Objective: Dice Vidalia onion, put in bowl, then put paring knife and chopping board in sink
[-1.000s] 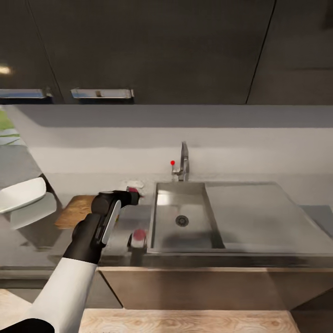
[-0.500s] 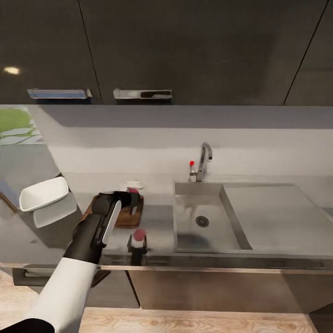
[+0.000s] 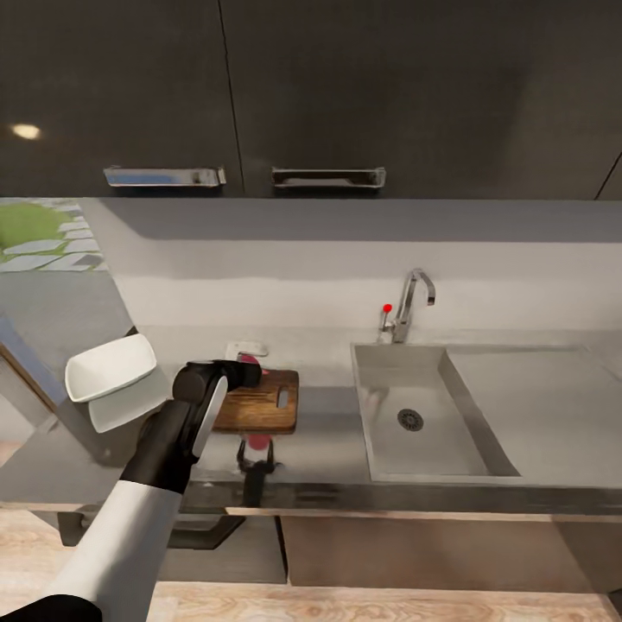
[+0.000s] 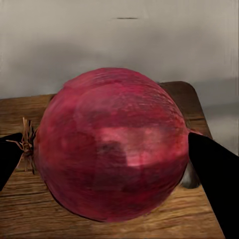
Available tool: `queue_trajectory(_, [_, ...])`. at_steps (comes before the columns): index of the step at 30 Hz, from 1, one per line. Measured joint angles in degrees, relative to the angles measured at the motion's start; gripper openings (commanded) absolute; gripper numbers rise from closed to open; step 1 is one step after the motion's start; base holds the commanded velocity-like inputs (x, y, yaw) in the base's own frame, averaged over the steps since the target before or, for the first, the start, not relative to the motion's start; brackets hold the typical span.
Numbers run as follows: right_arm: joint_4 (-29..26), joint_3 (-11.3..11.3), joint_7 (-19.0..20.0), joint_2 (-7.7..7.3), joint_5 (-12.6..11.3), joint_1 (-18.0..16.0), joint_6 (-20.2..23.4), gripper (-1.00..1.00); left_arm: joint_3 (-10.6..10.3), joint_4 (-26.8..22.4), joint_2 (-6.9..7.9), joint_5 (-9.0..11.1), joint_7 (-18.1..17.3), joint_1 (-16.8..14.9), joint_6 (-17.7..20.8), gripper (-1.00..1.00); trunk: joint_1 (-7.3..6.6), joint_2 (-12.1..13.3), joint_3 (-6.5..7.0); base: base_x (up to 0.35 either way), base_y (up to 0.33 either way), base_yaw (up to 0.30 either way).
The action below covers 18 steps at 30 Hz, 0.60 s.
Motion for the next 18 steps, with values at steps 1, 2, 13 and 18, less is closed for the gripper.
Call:
queue_trajectory(1, [0.0,0.0,0.0,0.01,0.0,0.0,0.0,1.00,0.0,0.4,-0.01,0.0,0.0,0.0,0.0,-1.00,0.00,0.0,0.00,0.056,0.067,0.000])
queue_trajectory(2, [0.0,0.0,0.0,0.00,0.0,0.0,0.0,1.00,0.0,0.7,0.00,0.0,0.0,0.0,0.0,-1.00,0.01,0.0,0.00,0.045,0.053,0.000])
queue_trajectory(13, [0.0,0.0,0.0,-0.02,0.0,0.0,0.0,1.00,0.0,2.7,0.02,-0.1,0.0,0.0,-0.1,-1.00,0.01,0.0,0.00,0.008,0.009,0.000])
queue_trajectory(18, [0.0,-0.1,0.0,-0.01,0.0,0.0,0.0,1.00,0.0,2.9,-0.02,-0.1,0.0,0.0,-0.1,-1.00,0.01,0.0,-0.06,0.000,0.023,0.000])
